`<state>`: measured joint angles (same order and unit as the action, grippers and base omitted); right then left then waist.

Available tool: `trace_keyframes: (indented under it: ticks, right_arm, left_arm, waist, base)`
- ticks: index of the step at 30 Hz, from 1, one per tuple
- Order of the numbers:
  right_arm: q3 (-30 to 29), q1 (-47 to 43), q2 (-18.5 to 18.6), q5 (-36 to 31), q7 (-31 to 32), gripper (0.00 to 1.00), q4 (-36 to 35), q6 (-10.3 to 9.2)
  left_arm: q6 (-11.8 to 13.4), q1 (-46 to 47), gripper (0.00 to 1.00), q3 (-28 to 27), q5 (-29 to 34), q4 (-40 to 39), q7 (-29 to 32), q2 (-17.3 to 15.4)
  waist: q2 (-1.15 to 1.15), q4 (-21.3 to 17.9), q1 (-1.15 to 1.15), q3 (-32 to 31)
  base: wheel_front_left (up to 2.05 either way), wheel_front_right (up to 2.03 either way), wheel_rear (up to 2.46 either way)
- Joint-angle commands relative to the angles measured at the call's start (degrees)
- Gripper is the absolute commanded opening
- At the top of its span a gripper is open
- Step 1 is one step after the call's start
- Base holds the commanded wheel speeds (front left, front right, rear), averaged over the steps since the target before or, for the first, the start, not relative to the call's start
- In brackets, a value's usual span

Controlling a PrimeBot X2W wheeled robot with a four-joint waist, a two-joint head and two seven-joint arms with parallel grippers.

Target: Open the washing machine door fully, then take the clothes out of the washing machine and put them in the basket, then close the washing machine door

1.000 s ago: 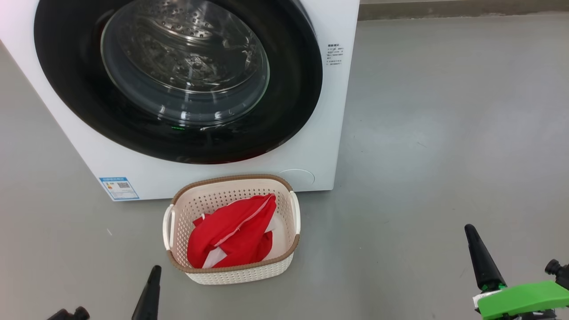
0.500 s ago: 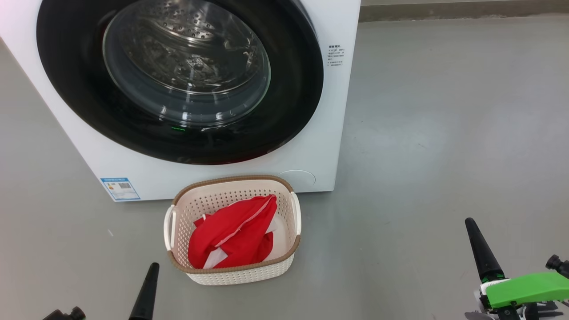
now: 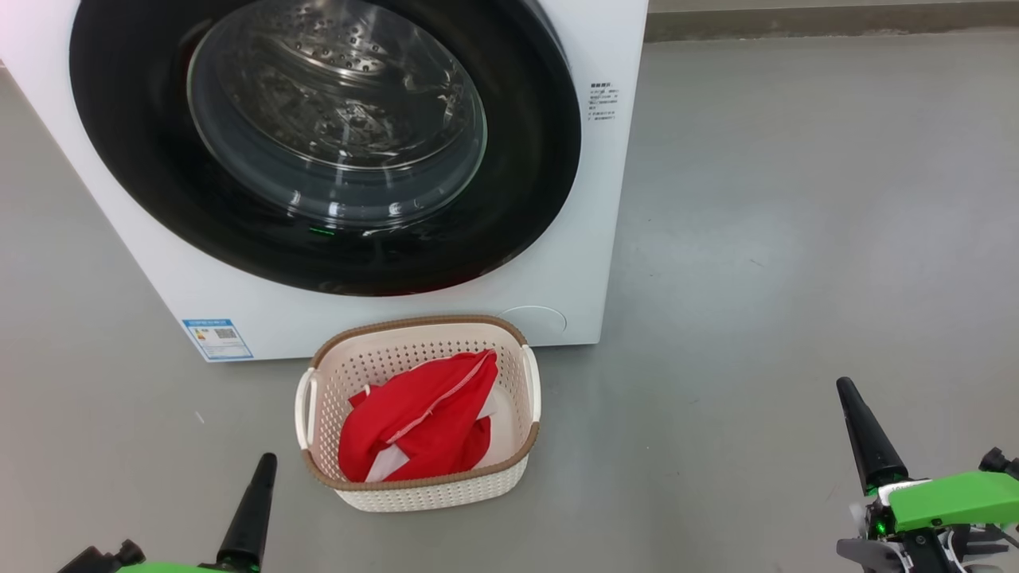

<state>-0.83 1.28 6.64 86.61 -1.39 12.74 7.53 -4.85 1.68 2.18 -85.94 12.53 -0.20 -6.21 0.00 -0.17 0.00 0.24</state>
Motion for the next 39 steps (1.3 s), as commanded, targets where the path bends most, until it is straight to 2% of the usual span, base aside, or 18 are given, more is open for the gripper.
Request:
trace_keyframes:
  ticks: [1,15,39]
  right_arm:
    - [1.3,2.9,1.1,2.3,0.5,0.00,-1.0,-0.02]
    - [1.7,4.9,1.7,11.8,2.0,0.00,1.0,-0.04]
    - [1.3,5.0,1.4,11.5,2.3,0.00,1.1,-0.04]
  left_arm:
    - [-1.0,2.8,0.00,-2.1,-2.1,-0.7,0.5,-0.8]
    - [-2.4,4.6,0.00,-3.2,-10.8,1.2,2.3,-0.7]
    - [-2.5,4.6,0.00,-3.6,-10.6,1.3,2.6,-0.5]
  waist:
    - [0.00,0.0,0.00,0.0]
    - [0.00,0.2,0.00,-0.2]
    - [0.00,0.2,0.00,-0.2]
  base:
    - [0.00,0.00,0.00]
    - [0.00,0.00,0.00]
    - [0.00,0.00,0.00]
